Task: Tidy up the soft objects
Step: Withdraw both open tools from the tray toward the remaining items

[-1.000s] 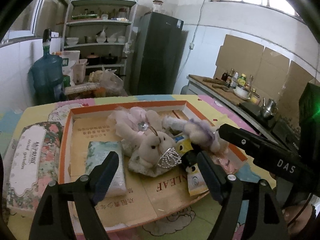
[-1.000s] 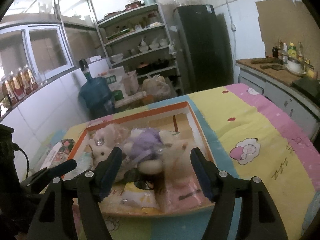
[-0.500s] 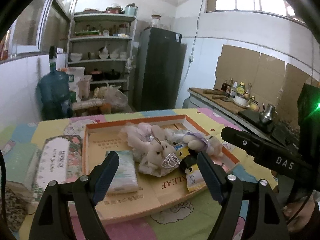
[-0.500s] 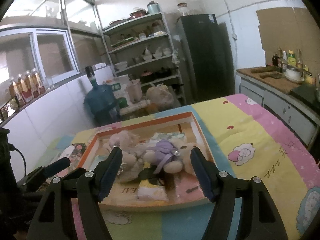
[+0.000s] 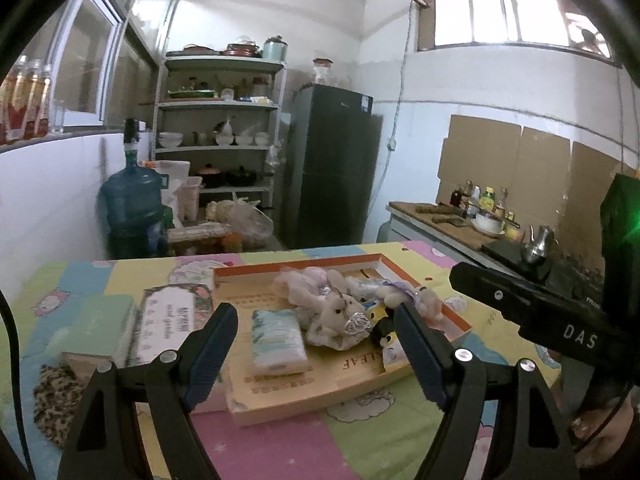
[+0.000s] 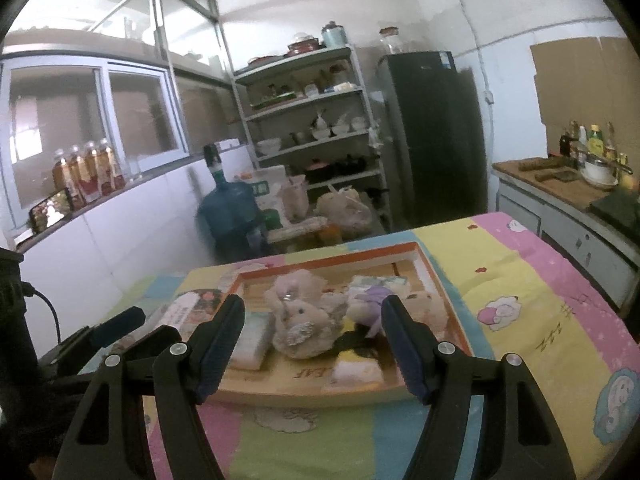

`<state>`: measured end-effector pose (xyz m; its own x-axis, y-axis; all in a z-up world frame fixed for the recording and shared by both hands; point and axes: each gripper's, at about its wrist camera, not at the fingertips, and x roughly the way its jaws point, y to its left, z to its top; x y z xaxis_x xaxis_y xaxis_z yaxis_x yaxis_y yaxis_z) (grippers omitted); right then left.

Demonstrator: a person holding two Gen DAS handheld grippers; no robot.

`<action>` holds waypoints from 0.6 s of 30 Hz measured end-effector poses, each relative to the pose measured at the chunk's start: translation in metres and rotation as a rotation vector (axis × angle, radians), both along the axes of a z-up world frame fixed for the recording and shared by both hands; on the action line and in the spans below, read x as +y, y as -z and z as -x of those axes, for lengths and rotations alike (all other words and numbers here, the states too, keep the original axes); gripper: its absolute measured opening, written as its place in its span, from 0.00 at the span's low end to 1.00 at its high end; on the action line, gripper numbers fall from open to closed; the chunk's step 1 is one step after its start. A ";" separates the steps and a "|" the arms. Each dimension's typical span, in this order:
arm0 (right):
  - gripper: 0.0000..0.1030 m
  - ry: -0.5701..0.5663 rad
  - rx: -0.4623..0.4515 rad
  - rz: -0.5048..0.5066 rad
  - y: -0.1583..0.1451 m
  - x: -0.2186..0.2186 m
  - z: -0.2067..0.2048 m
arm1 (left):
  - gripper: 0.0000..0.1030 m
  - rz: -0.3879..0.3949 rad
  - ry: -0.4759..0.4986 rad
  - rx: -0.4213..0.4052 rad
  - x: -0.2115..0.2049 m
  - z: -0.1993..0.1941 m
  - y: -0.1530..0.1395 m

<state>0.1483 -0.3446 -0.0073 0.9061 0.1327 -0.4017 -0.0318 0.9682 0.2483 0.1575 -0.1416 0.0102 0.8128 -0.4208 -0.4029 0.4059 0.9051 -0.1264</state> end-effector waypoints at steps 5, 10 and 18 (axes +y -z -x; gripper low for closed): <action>0.70 -0.020 -0.027 0.005 -0.008 0.017 0.014 | 0.78 -0.004 -0.018 -0.024 0.015 0.015 -0.009; 0.70 -0.036 -0.062 0.010 -0.018 0.033 0.029 | 0.78 -0.017 -0.067 -0.047 0.031 0.032 -0.015; 0.71 -0.080 -0.108 0.040 -0.029 0.068 0.052 | 0.78 -0.042 -0.147 -0.078 0.058 0.051 -0.019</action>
